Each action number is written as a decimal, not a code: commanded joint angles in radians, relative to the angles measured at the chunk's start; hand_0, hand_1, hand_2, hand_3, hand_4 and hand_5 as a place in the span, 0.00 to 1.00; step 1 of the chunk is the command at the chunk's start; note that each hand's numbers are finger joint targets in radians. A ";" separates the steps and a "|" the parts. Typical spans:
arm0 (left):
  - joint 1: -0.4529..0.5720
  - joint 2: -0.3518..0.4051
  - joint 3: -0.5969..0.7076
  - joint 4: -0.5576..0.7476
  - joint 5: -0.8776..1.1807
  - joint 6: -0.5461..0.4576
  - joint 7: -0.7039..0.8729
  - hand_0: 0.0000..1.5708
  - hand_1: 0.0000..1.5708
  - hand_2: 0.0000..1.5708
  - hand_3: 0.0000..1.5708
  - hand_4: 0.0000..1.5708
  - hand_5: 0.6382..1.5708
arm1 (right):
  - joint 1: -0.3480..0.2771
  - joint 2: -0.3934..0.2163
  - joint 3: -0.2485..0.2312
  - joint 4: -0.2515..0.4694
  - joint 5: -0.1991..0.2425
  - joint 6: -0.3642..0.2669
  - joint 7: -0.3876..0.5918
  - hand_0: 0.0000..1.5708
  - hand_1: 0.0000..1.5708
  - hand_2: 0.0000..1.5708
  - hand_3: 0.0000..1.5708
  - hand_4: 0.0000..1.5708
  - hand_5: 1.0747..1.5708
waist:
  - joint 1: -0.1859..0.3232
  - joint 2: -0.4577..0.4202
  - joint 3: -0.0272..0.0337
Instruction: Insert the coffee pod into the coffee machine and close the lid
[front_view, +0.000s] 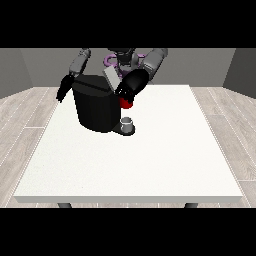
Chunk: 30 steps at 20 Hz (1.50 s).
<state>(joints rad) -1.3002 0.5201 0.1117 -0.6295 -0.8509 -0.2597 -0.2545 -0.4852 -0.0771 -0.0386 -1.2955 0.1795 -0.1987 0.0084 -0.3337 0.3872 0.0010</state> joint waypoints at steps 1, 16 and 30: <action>-0.040 0.004 -0.017 -0.007 -0.038 0.056 0.003 0.69 0.69 0.68 0.51 0.00 1.00 | -0.062 -0.002 -0.011 0.008 0.011 -0.022 0.027 0.00 0.00 0.00 0.00 0.00 1.00 | -0.008 0.048 -0.0007; -0.020 0.026 -0.022 0.019 -0.077 0.055 -0.010 0.00 0.00 0.33 0.29 0.00 1.00 | -0.001 -0.016 -0.006 0.027 0.026 -0.011 0.010 0.00 0.00 0.00 0.00 0.09 1.00 | 0.005 -0.005 -0.0005; 0.216 -0.168 -0.057 -0.074 -0.018 -0.006 -0.023 0.00 0.00 0.11 0.00 0.00 1.00 | 0.147 -0.055 -0.155 0.232 -0.068 -0.009 -0.098 0.00 0.00 0.00 0.00 0.00 1.00 | 0.250 -0.261 -0.0004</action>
<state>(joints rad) -1.1654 0.3984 0.0610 -0.6700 -0.8938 -0.2524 -0.2491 -0.3963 -0.1177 -0.1541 -1.1182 0.1336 -0.2083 -0.0440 -0.1536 0.1982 0.0009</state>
